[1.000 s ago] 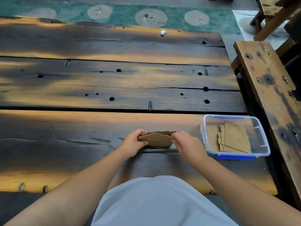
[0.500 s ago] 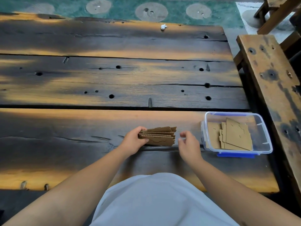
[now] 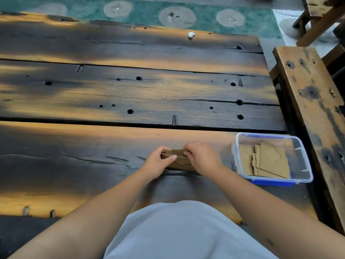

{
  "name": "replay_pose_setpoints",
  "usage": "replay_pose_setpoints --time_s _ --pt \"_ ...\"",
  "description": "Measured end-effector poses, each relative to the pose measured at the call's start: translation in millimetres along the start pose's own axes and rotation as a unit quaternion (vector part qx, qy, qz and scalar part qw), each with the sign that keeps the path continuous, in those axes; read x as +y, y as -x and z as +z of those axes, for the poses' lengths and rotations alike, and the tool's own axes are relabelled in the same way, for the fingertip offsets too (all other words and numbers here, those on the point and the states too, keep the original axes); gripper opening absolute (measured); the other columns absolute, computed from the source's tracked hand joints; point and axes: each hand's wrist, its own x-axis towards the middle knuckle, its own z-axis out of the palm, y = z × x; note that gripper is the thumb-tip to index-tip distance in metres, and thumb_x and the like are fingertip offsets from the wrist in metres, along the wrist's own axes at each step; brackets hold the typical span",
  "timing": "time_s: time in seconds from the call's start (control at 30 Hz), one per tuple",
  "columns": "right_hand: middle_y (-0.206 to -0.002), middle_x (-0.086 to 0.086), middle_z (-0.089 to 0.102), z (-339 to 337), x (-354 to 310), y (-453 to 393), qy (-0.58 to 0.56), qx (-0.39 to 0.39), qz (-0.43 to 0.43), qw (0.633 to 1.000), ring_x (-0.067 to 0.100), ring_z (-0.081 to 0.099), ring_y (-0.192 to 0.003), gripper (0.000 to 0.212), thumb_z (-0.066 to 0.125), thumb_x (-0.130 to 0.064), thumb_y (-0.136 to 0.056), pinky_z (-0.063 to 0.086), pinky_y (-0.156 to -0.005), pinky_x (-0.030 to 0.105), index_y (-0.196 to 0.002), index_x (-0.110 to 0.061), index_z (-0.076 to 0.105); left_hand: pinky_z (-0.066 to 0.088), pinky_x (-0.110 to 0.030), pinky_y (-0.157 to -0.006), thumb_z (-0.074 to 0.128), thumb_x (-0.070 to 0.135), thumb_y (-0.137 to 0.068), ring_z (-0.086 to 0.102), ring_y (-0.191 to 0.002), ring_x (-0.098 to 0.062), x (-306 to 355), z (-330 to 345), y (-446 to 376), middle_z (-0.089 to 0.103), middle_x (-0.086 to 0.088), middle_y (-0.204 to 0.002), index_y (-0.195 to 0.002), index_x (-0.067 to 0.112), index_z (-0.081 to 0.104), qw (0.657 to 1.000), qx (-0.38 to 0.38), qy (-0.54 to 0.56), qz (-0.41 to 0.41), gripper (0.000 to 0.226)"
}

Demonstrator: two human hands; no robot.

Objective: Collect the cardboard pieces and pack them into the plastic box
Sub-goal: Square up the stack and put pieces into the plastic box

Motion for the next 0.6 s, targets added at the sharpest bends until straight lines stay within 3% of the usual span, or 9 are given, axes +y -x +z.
replay_pose_setpoints --time_s 0.13,0.2,0.33,0.4,0.47,0.53,0.6 --pt "-0.097 0.005 0.065 -1.7 8.7 4.2 -0.036 -0.017 0.000 0.999 0.027 0.058 -0.092 0.015 0.051 -0.022 -0.096 0.048 -0.073 0.039 -0.100 -0.016 0.064 0.045 -0.014 -0.070 0.063 0.033 -0.091 0.060 -0.080 -0.004 -0.3 2.4 0.1 0.066 0.011 -0.086 -0.090 0.031 0.062 1.000 -0.012 0.020 -0.002 0.003" --pt "-0.097 0.005 0.065 -1.8 13.8 8.5 -0.043 -0.017 -0.001 0.999 0.027 0.058 -0.092 0.015 0.051 -0.021 -0.096 0.048 -0.074 0.039 -0.100 -0.015 0.064 0.045 -0.014 -0.070 0.062 0.033 -0.092 0.062 -0.081 -0.003 0.3 3.5 0.0 0.068 0.011 -0.089 -0.092 0.031 0.064 0.999 -0.023 0.021 -0.007 0.002" --pt "-0.094 0.005 0.064 -4.8 22.0 15.8 -0.115 0.047 0.048 0.991 0.023 0.056 -0.088 0.012 0.053 -0.017 -0.096 0.044 -0.075 0.034 -0.100 -0.010 0.064 0.048 -0.012 -0.071 0.061 0.031 -0.093 0.066 -0.087 -0.002 2.2 5.7 0.7 0.072 0.012 -0.094 -0.097 0.030 0.067 0.998 -0.026 0.061 -0.013 0.007" --pt "-0.089 0.003 0.062 -10.3 26.5 19.3 -0.169 0.073 0.071 0.980 0.019 0.054 -0.082 0.009 0.055 -0.012 -0.095 0.037 -0.072 0.027 -0.097 -0.010 0.063 0.050 -0.018 -0.075 0.061 0.034 -0.092 0.066 -0.089 -0.005 2.0 5.3 -0.5 0.072 0.012 -0.095 -0.097 0.030 0.066 0.998 -0.026 0.052 -0.015 0.008" --pt "-0.085 -0.001 0.061 -18.8 32.2 23.2 -0.222 0.096 0.093 0.966 0.014 0.053 -0.078 0.009 0.055 -0.010 -0.095 0.036 -0.067 0.018 -0.091 -0.017 0.061 0.050 -0.023 -0.076 0.062 0.034 -0.092 0.065 -0.087 -0.007 1.7 4.9 -1.1 0.071 0.010 -0.092 -0.095 0.030 0.065 0.999 -0.022 0.044 -0.020 0.006" --pt "-0.084 -0.006 0.064 -28.6 38.3 25.3 -0.294 0.134 0.128 0.938 0.009 0.056 -0.077 0.016 0.054 -0.010 -0.095 0.041 -0.067 0.013 -0.089 -0.025 0.059 0.046 -0.017 -0.070 0.065 0.033 -0.091 0.062 -0.078 -0.001 1.0 4.0 -1.0 0.069 0.013 -0.083 -0.088 0.029 0.064 0.999 -0.011 0.037 -0.017 0.005" --pt "-0.090 -0.006 0.066 -37.4 44.0 25.1 -0.383 0.168 0.165 0.893 0.006 0.060 -0.083 0.020 0.052 -0.011 -0.097 0.049 -0.074 0.019 -0.092 -0.030 0.058 0.043 -0.011 -0.065 0.066 0.033 -0.090 0.059 -0.073 0.000 0.5 3.7 -1.0 0.066 0.015 -0.077 -0.083 0.029 0.064 1.000 -0.003 0.024 -0.009 0.008"
